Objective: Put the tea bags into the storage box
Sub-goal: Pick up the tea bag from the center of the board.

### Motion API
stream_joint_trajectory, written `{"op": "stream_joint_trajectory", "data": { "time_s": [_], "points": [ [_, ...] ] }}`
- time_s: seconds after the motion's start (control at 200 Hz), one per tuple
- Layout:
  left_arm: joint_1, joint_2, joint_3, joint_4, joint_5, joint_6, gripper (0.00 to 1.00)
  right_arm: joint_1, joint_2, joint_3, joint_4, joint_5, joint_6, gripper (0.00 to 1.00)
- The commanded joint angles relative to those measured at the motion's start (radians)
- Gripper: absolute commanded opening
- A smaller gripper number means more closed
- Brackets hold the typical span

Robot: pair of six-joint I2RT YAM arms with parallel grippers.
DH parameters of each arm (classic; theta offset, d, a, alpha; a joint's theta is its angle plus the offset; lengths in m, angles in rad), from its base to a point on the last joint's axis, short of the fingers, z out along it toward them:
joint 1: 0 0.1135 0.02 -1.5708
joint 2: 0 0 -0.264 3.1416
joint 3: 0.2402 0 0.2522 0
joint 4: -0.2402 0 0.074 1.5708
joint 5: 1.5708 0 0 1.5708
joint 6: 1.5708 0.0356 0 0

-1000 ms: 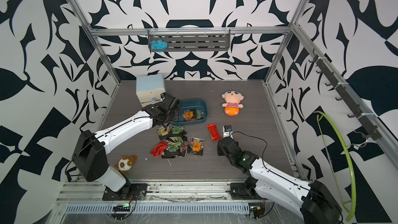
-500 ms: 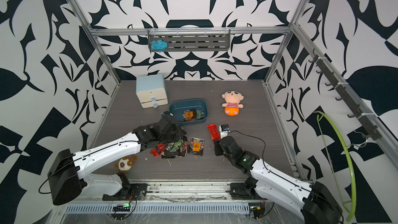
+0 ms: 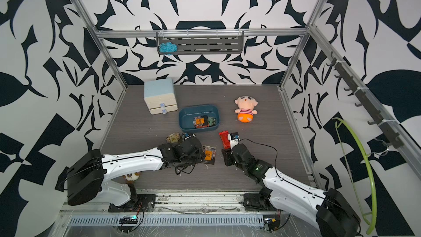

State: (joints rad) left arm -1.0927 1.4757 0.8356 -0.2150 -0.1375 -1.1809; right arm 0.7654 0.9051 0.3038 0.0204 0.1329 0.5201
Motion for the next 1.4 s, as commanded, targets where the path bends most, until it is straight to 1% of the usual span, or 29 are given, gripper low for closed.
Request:
{"op": "stream_joint_trajectory", "data": {
  "time_s": [0.0, 0.065, 0.145, 0.285, 0.46, 0.565, 0.88, 1.08, 1.175, 1.4],
  "points": [
    [-0.001, 0.047, -0.020, 0.062, 0.038, -0.020, 0.42, 0.000, 0.046, 0.019, 0.055, -0.028, 0.014, 0.42],
    [-0.001, 0.078, -0.012, 0.061, 0.051, -0.016, 0.39, 0.001, 0.089, 0.032, 0.062, -0.041, 0.023, 0.39],
    [-0.001, 0.111, -0.010, 0.073, 0.052, -0.011, 0.33, 0.001, 0.146, 0.059, 0.063, -0.072, 0.028, 0.35],
    [0.005, 0.148, 0.006, 0.068, 0.046, -0.003, 0.32, 0.002, 0.235, 0.090, 0.077, -0.106, 0.049, 0.34],
    [0.011, 0.147, 0.025, 0.045, -0.013, 0.006, 0.32, 0.003, 0.308, 0.107, 0.115, -0.158, 0.077, 0.34],
    [0.022, 0.156, 0.029, 0.033, -0.049, 0.008, 0.31, 0.003, 0.327, 0.121, 0.112, -0.164, 0.081, 0.34],
    [0.033, 0.211, 0.054, 0.035, -0.045, 0.023, 0.27, 0.003, 0.379, 0.130, 0.132, -0.175, 0.099, 0.35],
    [0.033, 0.215, 0.060, 0.019, -0.072, 0.021, 0.26, 0.002, 0.407, 0.142, 0.141, -0.200, 0.107, 0.34],
    [0.033, 0.215, 0.064, -0.005, -0.090, 0.014, 0.25, 0.003, 0.413, 0.143, 0.142, -0.189, 0.109, 0.34],
    [0.033, 0.249, 0.069, 0.003, -0.068, 0.010, 0.21, 0.003, 0.444, 0.156, 0.139, -0.179, 0.110, 0.34]
  ]
}}
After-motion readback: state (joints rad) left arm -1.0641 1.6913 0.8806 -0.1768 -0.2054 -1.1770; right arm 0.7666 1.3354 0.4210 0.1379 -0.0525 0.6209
